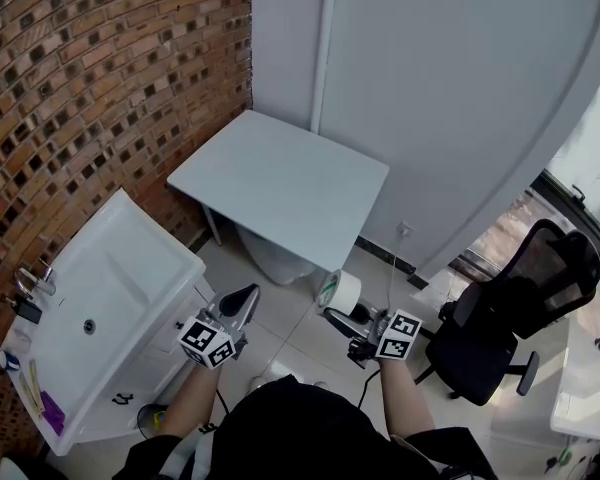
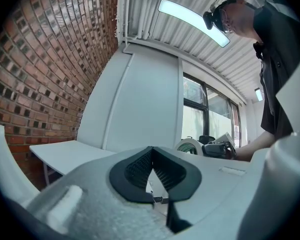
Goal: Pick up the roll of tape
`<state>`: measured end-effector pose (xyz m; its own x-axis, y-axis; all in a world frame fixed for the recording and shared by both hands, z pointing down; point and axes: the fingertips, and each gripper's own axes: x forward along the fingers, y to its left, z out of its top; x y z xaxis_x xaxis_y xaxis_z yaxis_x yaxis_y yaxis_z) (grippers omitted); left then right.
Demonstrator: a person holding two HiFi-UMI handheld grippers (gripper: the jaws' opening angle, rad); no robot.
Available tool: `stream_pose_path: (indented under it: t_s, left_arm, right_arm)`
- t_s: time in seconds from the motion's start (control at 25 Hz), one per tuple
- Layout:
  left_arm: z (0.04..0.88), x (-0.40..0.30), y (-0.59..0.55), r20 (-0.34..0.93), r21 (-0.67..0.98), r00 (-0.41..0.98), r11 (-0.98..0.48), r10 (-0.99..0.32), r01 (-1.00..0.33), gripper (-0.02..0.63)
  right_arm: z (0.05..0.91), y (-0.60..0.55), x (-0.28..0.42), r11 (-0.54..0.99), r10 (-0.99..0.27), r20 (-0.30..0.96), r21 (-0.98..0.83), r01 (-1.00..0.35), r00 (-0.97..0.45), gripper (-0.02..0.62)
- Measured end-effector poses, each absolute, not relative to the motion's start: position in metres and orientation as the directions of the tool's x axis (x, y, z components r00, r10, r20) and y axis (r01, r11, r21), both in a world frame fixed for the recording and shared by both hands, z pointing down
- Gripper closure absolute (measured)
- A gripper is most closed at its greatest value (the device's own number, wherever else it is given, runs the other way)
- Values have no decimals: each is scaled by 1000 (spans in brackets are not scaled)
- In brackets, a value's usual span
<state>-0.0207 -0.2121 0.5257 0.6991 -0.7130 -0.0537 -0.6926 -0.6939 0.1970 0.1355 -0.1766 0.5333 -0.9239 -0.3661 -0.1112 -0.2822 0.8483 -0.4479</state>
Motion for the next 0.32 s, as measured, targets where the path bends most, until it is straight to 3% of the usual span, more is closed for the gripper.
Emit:
stream_pose_path:
  t_s: [0.32]
  left_arm:
    - [528, -19, -213, -57, 202, 704, -699, -708, -686, 604]
  right_arm:
    - [537, -175, 125, 860, -330, -77, -435, -266, -941, 489]
